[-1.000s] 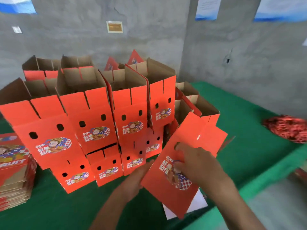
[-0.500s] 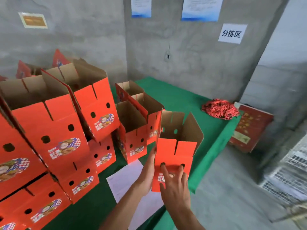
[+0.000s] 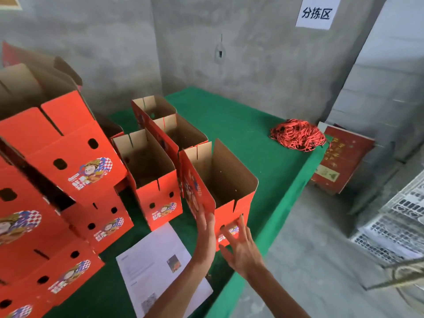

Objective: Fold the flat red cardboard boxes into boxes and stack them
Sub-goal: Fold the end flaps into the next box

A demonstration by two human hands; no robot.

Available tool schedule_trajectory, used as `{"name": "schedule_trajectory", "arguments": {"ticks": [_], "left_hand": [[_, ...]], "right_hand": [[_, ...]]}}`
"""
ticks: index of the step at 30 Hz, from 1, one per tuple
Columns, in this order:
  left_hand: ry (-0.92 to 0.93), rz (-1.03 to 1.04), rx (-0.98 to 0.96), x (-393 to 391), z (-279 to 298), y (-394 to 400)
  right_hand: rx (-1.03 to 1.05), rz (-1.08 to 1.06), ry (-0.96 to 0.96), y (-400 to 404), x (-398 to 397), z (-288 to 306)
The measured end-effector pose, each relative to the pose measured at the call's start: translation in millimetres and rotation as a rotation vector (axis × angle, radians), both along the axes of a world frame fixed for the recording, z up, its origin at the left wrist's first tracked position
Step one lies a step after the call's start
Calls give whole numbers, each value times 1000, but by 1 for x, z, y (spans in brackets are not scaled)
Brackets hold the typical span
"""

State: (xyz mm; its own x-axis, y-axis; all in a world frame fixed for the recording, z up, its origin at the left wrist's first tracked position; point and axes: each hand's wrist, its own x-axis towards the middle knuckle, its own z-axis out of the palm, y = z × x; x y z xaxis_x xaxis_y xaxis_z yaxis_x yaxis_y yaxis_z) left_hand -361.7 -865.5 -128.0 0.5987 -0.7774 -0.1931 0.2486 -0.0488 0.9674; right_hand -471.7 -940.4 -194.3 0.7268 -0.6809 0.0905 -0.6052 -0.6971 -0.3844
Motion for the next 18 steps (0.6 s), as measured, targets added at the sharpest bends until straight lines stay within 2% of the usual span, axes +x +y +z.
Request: {"name": "schedule_trajectory", "arguments": {"ticks": [6,18], "left_hand": [[-64,95,10,17,-5,-45],[-114,317,109,117,-41,-119]], "right_hand": [[-15,72,-53,-53,36,-22],[65,205,-87,-110,131,-37]]}}
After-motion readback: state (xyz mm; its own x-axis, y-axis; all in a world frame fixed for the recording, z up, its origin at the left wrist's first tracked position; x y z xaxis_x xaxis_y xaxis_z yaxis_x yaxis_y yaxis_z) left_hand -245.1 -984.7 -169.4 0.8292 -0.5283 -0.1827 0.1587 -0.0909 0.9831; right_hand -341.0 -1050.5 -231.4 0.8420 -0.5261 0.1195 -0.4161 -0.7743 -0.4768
